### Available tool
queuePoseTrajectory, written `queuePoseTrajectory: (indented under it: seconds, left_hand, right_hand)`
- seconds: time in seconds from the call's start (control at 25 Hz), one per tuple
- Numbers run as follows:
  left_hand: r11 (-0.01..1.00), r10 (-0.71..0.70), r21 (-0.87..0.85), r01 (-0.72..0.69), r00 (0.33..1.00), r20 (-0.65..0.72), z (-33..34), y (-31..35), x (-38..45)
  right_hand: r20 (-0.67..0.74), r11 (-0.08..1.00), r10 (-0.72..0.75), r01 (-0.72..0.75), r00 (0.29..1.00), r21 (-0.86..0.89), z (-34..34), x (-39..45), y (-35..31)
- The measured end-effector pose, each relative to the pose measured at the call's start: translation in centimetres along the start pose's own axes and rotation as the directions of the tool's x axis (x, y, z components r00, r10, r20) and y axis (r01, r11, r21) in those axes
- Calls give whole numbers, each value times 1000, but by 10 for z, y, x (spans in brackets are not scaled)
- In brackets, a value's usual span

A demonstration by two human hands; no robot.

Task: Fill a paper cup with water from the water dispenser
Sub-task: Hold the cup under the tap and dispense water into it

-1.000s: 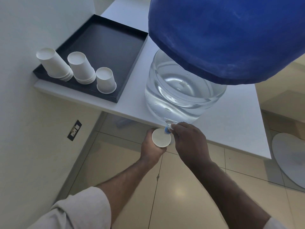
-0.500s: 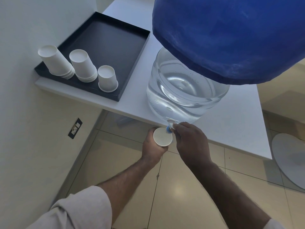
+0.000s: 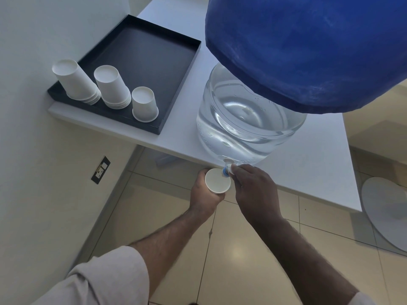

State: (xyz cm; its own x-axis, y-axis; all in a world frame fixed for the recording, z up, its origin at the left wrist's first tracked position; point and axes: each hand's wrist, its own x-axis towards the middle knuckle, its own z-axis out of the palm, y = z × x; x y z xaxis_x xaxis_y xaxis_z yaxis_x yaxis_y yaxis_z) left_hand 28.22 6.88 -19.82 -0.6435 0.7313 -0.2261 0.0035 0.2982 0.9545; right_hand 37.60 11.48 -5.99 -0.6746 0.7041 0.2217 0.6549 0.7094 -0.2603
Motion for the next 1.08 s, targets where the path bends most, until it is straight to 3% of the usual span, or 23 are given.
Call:
queuePoseTrajectory:
  seconds: [1.08]
  left_hand:
    - [998,28,60,-29,999,22,-4,5,-1]
  right_hand:
    - [19,999,17,-16,1000,-40,1,-4,-1]
